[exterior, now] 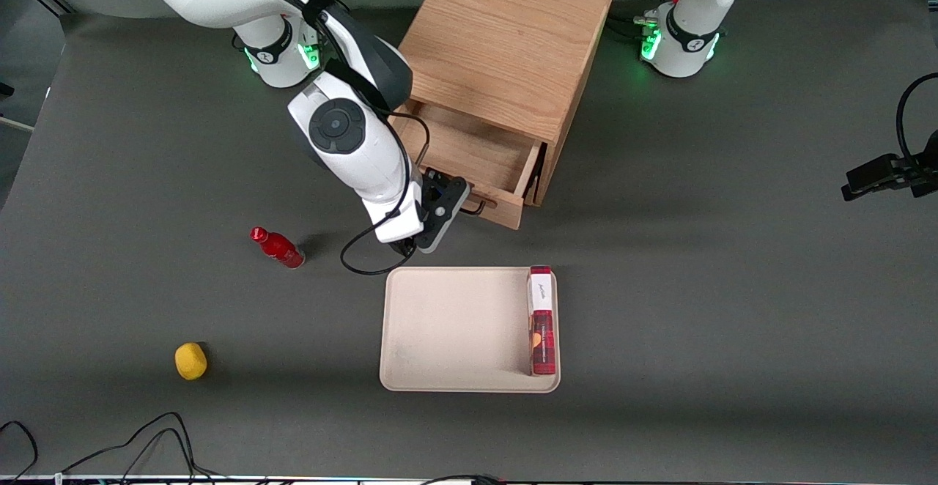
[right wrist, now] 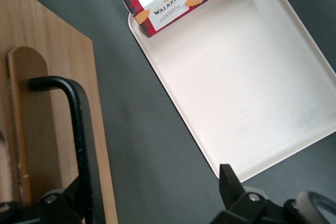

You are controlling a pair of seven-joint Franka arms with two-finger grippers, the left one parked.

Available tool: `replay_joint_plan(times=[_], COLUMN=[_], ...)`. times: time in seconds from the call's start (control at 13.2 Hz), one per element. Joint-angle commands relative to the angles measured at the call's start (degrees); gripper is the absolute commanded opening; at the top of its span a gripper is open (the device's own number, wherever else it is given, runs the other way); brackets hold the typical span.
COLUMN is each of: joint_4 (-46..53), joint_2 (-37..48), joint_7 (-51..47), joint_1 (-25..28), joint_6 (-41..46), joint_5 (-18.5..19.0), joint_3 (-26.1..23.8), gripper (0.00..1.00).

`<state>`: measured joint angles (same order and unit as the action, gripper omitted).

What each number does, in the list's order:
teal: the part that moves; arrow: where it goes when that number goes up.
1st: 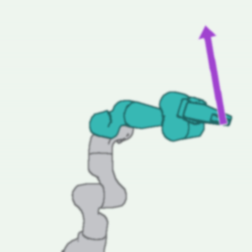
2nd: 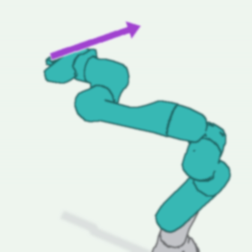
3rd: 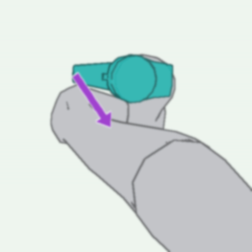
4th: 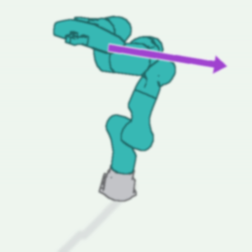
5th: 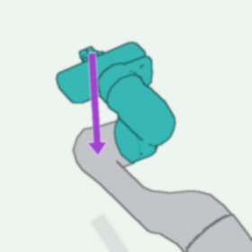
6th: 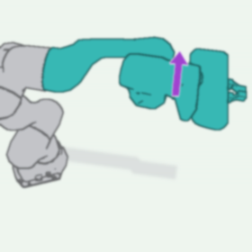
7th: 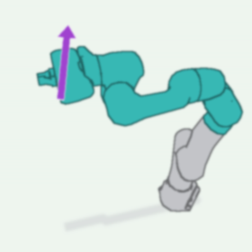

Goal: Open upper drawer
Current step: 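Pull the upper drawer handle outward from the cabinet with the right gripper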

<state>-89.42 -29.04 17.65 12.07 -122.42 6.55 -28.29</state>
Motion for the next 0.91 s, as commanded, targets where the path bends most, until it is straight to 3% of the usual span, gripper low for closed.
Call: replay_joint_plan(times=[0.0, 0.83], joint_4=[2.8, 6.4], joint_2=[-1.9, -3.7], joint_7=[1.9, 4.0], joint_1=[-0.1, -0.8], joint_6=[0.5, 0.8], joint_5=[1.6, 1.6], joint_3=[0.7, 2.8], gripper=[1.0, 1.0])
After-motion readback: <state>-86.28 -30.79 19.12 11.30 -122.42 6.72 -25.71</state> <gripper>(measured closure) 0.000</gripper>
